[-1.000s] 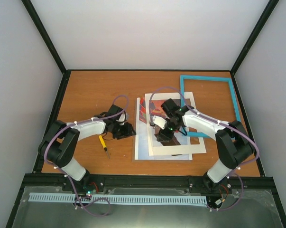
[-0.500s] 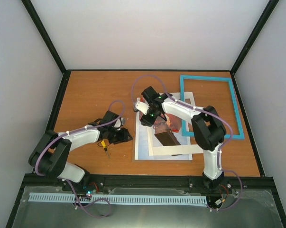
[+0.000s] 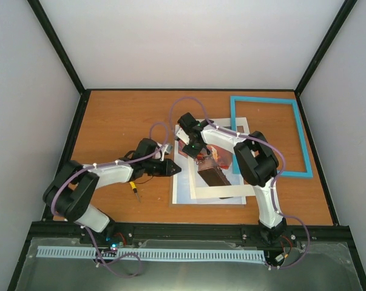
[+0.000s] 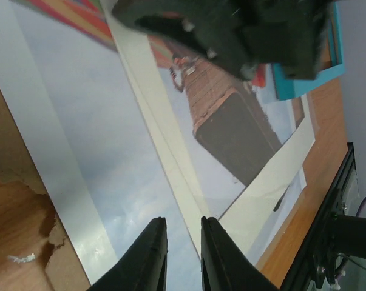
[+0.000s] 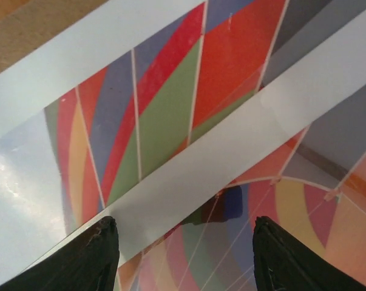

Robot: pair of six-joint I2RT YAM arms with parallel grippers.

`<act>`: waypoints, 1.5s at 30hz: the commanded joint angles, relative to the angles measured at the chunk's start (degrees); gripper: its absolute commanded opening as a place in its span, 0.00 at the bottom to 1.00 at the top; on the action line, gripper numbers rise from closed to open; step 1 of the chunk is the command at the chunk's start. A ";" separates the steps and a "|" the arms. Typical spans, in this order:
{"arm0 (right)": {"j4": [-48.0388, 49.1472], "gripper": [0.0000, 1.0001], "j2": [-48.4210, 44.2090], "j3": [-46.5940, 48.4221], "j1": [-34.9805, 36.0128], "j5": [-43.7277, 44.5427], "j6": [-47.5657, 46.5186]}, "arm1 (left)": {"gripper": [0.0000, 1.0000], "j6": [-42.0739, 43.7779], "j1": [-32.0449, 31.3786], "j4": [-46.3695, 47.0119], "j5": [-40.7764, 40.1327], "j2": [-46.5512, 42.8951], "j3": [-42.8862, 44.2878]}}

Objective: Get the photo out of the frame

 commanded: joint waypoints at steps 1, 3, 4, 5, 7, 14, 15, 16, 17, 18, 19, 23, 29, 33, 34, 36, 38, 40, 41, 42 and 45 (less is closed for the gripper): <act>-0.67 0.59 1.58 1.11 -1.06 2.18 2.24 | 0.17 -0.66 -0.47 6.57 3.75 4.87 1.31; -1.01 0.59 1.37 1.03 -1.94 1.70 2.50 | 0.17 -1.60 -0.47 7.96 4.55 6.58 0.81; -1.33 0.59 1.05 1.05 -2.24 0.56 2.42 | 0.17 -2.03 -0.47 8.44 4.92 7.41 0.51; -1.57 0.59 0.51 0.99 -2.50 -1.96 2.14 | 0.17 -2.42 -0.47 8.48 4.97 8.09 0.28; -1.89 0.59 -0.55 0.85 -2.57 -8.16 1.12 | 0.17 -3.07 -0.47 8.17 4.74 9.41 -0.13; -3.45 0.66 2.67 4.08 -0.53 -11.86 2.98 | 0.15 -4.98 -0.46 6.77 2.25 11.85 -2.24; -3.38 0.66 3.55 4.49 -0.09 -9.46 3.53 | 0.14 -5.21 -0.47 6.85 2.04 11.99 -2.56; -3.41 0.66 4.38 5.00 0.19 -6.67 4.08 | 0.14 -5.39 -0.47 6.86 1.81 12.00 -2.95; -3.57 0.66 5.60 5.40 0.23 -3.99 4.86 | 0.13 -5.63 -0.47 6.82 1.51 11.96 -3.27; -3.63 0.66 6.16 5.68 0.26 -0.78 5.43 | 0.13 -5.85 -0.47 6.58 1.11 11.86 -3.54; -3.63 0.66 6.47 5.57 0.12 1.91 5.62 | 0.12 -5.84 -0.47 6.34 0.66 11.82 -3.73; -3.42 0.66 6.02 3.69 -1.92 5.07 5.78 | 0.11 -6.17 -0.44 5.96 -0.22 12.06 -4.05; -3.72 0.66 3.34 0.08 -7.08 4.95 5.67 | 0.08 -6.66 -0.45 5.46 -1.49 13.12 -3.98; -3.64 0.66 1.03 -2.09 -9.23 4.91 5.25 | 0.07 -6.59 -0.44 5.29 -1.62 13.53 -3.89; -3.64 0.66 0.44 -2.34 -9.59 4.75 5.16 | 0.07 -6.64 -0.40 5.28 -1.62 13.50 -3.81; -3.62 0.66 -0.48 -3.03 -9.94 4.76 4.97 | 0.07 -6.66 -0.46 5.13 -1.74 13.60 -3.65; -3.63 0.66 -1.22 -3.54 -10.03 4.91 4.91 | 0.07 -6.66 -0.47 4.99 -1.83 13.45 -3.47; -3.84 0.66 -1.61 -3.58 -10.14 4.92 4.85 | 0.07 -6.56 -0.47 4.56 -1.99 13.10 -3.24; -4.08 0.66 -1.90 -3.49 -10.25 4.74 4.90 | 0.07 -6.38 -0.40 4.31 -2.08 12.75 -3.05; -4.34 0.66 -2.38 -3.52 -10.37 4.56 4.83 | 0.07 -6.13 -0.40 3.94 -2.17 12.36 -2.71; -4.73 0.66 -5.93 -4.43 -10.72 0.44 3.92 | 0.08 -4.83 -0.42 1.87 -2.30 10.05 -1.05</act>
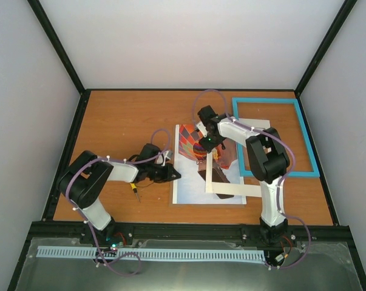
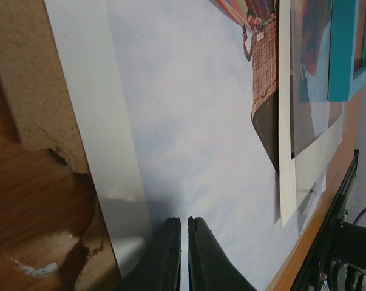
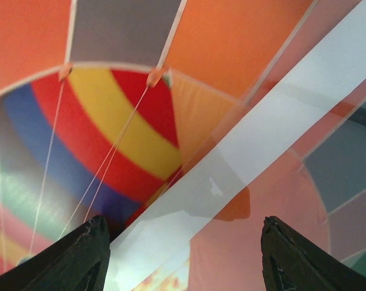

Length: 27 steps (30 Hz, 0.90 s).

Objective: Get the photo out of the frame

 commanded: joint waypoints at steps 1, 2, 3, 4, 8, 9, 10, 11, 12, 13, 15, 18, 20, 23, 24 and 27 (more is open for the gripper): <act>-3.23 0.66 -6.37 -2.96 -0.61 -4.30 -1.76 | 0.10 1.92 -0.30 -7.12 -3.99 -2.21 2.07; -3.05 0.66 -8.61 -4.05 -0.61 -7.63 -2.59 | 0.13 2.53 -0.37 -7.78 -3.89 -3.87 2.67; -2.95 0.66 -10.82 -5.20 -0.61 -12.85 -3.81 | 0.15 3.18 -0.30 -8.72 -4.23 -5.68 3.26; -2.85 0.66 -12.86 -6.69 -0.61 -16.69 -4.97 | 0.18 3.80 -0.29 -10.13 -5.08 -7.37 4.09; -2.32 0.66 -19.77 -12.50 -0.52 -24.83 -7.66 | 0.34 5.61 0.58 -16.20 -8.09 -13.37 7.64; -2.21 0.66 -21.24 -13.96 -0.44 -25.78 -8.00 | 0.40 5.77 1.15 -17.54 -8.61 -14.11 8.41; -2.16 0.66 -22.12 -15.61 -0.43 -26.53 -8.38 | 0.46 5.85 2.04 -18.76 -8.90 -14.58 9.24; -2.11 0.66 -22.98 -17.02 -0.43 -27.28 -8.98 | 0.51 6.02 2.96 -20.03 -8.86 -14.66 9.98; -1.85 0.66 -23.63 -18.52 -0.43 -27.82 -9.54 | 0.55 6.23 4.06 -20.98 -8.86 -14.60 10.62; -1.45 0.66 -24.30 -20.07 -0.43 -28.11 -10.02 | 0.57 6.60 5.02 -22.10 -8.73 -14.28 11.23; -0.16 0.66 -25.27 -23.16 -0.43 -28.20 -10.44 | 0.60 7.63 6.54 -23.11 -8.34 -13.38 12.03; 1.71 0.65 -25.61 -26.42 -0.43 -27.97 -10.39 | 0.61 8.57 8.28 -24.05 -6.66 -9.53 14.09; 2.97 0.65 -25.46 -28.22 -0.40 -28.24 -10.26 | 0.59 8.32 8.74 -24.67 -5.37 -6.99 15.35; 4.78 0.64 -24.79 -30.15 -0.34 -27.16 -10.33 | 0.58 8.41 8.72 -23.91 -2.10 -4.66 15.89; 5.14 0.64 -24.43 -30.49 -0.36 -26.71 -10.27 | 0.58 8.55 8.80 -23.72 -1.22 -4.18 15.72; 5.56 0.63 -22.57 -31.01 -0.34 -25.96 -9.90 | 0.57 9.18 8.77 -23.23 1.34 -2.26 15.35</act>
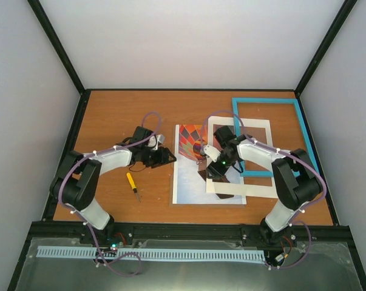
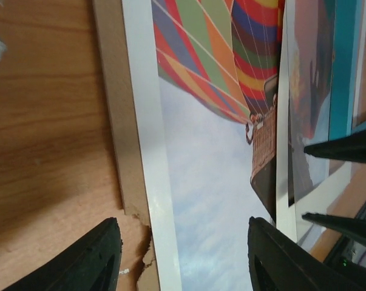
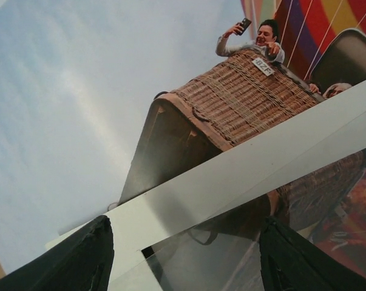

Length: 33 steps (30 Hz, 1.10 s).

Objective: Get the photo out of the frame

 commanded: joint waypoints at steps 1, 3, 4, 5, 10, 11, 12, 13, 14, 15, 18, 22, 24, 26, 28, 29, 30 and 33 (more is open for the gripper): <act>2.86 0.63 2.69 -0.72 0.25 0.74 -0.34 | 0.57 2.25 0.22 0.38 5.65 2.03 1.07; 2.78 0.63 4.09 -0.69 0.27 0.60 -0.34 | 0.57 2.41 0.22 2.61 6.74 2.60 -0.01; 2.79 0.63 4.47 -0.68 0.33 0.55 -0.36 | 0.57 2.53 0.22 3.20 6.89 3.04 -0.33; 2.79 0.63 4.78 -0.66 0.31 0.56 -0.41 | 0.57 2.75 0.22 3.44 7.25 3.50 -0.40; 2.83 0.63 5.35 -0.78 0.38 0.28 -0.43 | 0.55 3.61 -0.15 3.85 8.15 5.50 -0.51; 2.87 0.63 5.36 -0.84 0.38 0.28 -0.47 | 0.55 3.67 -0.26 3.67 8.15 5.74 -0.45; 2.92 0.63 5.42 -0.87 0.38 0.28 -0.56 | 0.54 3.75 -0.41 3.67 8.29 5.93 -0.46; 2.96 0.63 5.48 -0.93 0.34 0.28 -0.60 | 0.54 3.75 -0.50 3.66 8.40 6.09 -0.45; 2.91 0.63 5.56 -0.94 0.38 0.28 -0.60 | 0.54 3.75 -0.75 3.69 8.48 6.23 -0.49; 2.88 0.63 5.69 -0.98 0.38 0.15 -0.59 | 0.53 3.76 -0.94 3.76 8.50 6.36 -0.53; 2.81 0.63 6.17 -0.88 0.38 0.07 -0.61 | 0.53 3.73 -1.64 4.19 8.59 6.99 -0.56; 2.68 0.63 6.79 -0.66 0.38 -0.03 -0.50 | 0.53 3.42 -2.68 4.91 9.06 8.35 -0.09; 2.61 0.63 6.91 -0.62 0.34 -0.16 -0.51 | 0.53 3.33 -3.36 5.07 9.19 9.00 0.39; 2.61 0.63 6.84 -0.61 0.38 -0.23 -0.43 | 0.52 3.32 -3.91 5.06 9.27 9.56 0.93; 2.58 0.63 6.76 -0.63 0.34 -0.25 -0.34 | 0.51 3.21 -4.40 4.84 9.17 9.59 1.64; 2.61 0.63 6.80 -0.62 0.38 -0.24 -0.33 | 0.51 3.03 -4.58 4.68 9.00 9.33 1.93; 2.61 0.63 6.84 -0.63 0.38 -0.17 -0.34 | 0.51 2.86 -4.73 4.61 8.87 9.03 1.99; 2.61 0.63 6.91 -0.71 0.38 -0.09 -0.34 | 0.50 2.38 -5.04 4.11 8.62 7.10 2.40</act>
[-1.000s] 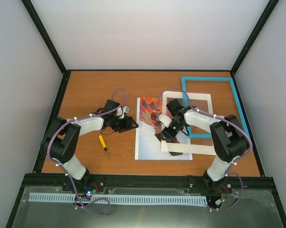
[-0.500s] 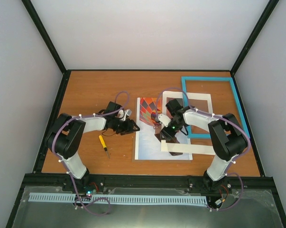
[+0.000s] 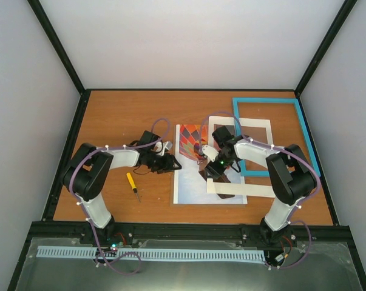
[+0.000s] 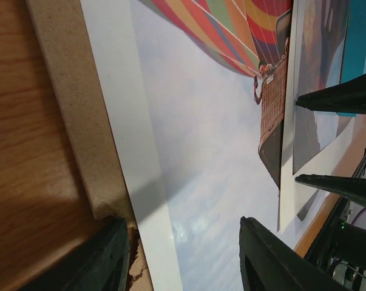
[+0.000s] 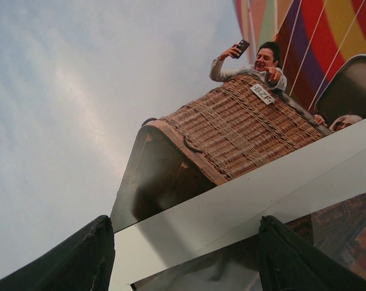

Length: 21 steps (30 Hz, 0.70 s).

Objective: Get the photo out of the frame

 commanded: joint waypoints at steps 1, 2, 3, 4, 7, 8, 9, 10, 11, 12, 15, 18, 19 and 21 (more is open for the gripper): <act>-1.39 0.63 2.64 -0.81 0.21 0.34 0.06 | 0.50 0.01 -1.80 0.58 0.78 -1.62 2.43; -1.45 0.63 2.65 -0.83 0.21 0.30 0.05 | 0.50 -0.20 -1.84 0.60 0.89 -2.20 2.43; -1.33 0.63 2.72 -0.80 0.21 0.34 0.06 | 0.50 -0.41 -1.86 0.68 1.17 -2.66 2.35; -1.36 0.63 2.81 -0.75 0.21 0.26 0.15 | 0.50 -0.55 -1.89 0.86 1.51 -3.02 2.27; -1.42 0.63 3.15 -0.63 0.21 0.23 0.14 | 0.50 -1.05 -1.97 1.27 2.44 -3.38 2.20; -1.39 0.63 3.23 -0.62 0.21 0.21 0.14 | 0.49 -1.21 -2.03 1.46 2.58 -3.41 2.17; -1.42 0.63 3.26 -0.56 0.21 0.21 0.14 | 0.50 -1.34 -2.13 1.52 2.77 -3.42 2.25; -1.41 0.63 3.31 -0.56 0.21 0.21 0.16 | 0.49 -1.50 -2.23 1.57 2.79 -3.47 2.35; -1.45 0.63 3.36 -0.59 0.21 0.29 0.16 | 0.50 -1.60 -2.35 1.58 2.79 -3.51 2.39; -1.44 0.63 3.35 -0.58 0.21 0.30 0.15 | 0.49 -1.67 -2.45 1.59 2.86 -3.60 2.43; -1.39 0.63 3.45 -0.59 0.18 0.30 0.21 | 0.49 -1.89 -2.72 1.58 3.09 -3.69 2.68; -1.40 0.63 3.61 -0.55 0.16 0.30 0.14 | 0.49 -2.30 -2.85 1.54 3.23 -3.98 2.70; -1.43 0.63 3.69 -0.58 0.20 0.30 0.14 | 0.49 -2.40 -2.93 1.51 3.33 -4.04 2.72; -1.48 0.63 3.77 -0.57 0.20 0.30 0.14 | 0.49 -2.57 -3.15 1.18 3.01 -4.30 2.70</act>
